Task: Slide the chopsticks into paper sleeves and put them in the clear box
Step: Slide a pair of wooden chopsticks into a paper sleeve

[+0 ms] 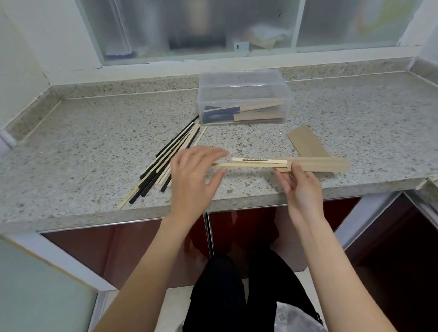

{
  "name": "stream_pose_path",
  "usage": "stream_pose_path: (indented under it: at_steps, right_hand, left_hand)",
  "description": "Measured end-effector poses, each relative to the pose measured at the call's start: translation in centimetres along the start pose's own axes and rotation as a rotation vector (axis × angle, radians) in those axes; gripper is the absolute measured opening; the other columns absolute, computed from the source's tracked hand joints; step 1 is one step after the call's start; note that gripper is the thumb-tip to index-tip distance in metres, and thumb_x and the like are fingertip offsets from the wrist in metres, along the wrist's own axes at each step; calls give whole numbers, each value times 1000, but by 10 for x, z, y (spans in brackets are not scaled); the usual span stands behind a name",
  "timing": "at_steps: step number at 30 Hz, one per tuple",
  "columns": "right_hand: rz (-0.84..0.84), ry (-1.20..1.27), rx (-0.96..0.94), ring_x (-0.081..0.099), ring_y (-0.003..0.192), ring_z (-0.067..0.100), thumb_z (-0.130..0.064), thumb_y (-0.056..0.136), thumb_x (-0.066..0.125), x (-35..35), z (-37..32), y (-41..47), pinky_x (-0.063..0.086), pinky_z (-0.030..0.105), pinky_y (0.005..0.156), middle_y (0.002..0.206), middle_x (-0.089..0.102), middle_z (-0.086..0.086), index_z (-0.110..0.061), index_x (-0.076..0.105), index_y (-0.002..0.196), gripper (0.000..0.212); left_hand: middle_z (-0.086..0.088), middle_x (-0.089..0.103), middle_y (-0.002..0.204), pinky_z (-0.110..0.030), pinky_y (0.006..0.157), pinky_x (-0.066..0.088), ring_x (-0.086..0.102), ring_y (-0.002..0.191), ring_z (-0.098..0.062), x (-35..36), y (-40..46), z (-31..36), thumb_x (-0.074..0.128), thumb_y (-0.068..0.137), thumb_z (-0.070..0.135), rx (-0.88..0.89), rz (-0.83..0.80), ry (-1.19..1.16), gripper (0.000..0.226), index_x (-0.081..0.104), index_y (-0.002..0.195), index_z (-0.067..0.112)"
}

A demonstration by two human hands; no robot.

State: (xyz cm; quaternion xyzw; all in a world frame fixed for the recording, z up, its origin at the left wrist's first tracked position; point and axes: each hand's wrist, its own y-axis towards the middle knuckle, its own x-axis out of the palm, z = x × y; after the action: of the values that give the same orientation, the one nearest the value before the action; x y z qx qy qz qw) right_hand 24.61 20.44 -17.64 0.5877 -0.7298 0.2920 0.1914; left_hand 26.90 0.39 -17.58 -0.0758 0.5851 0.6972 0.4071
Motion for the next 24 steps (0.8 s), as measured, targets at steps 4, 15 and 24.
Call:
stream_pose_path:
  at_steps: [4,15,24]
  right_hand:
    - [73,81,-32,71,76,10,-10,99,48,-6,-7,2,57,22,75,97,67,8,-3,58,103,13]
    - [96,25,-56,71,79,10,-15,99,48,-3,1,1,57,24,78,98,68,5,-9,60,99,13]
    - [79,-5,-34,69,84,12,-17,98,49,7,9,0,57,23,79,101,67,6,-10,59,103,13]
  left_hand:
    - [14,51,132,-27,108,33,43,123,0,-8,-1,4,51,96,27,-588,-2,-493,36,50,131,24]
    - [14,35,148,-31,115,25,33,135,0,5,-9,16,49,96,17,-676,-200,-707,54,31,144,32]
    - [11,34,148,0,87,36,46,103,25,14,-8,30,47,96,7,-675,-231,-718,58,29,145,32]
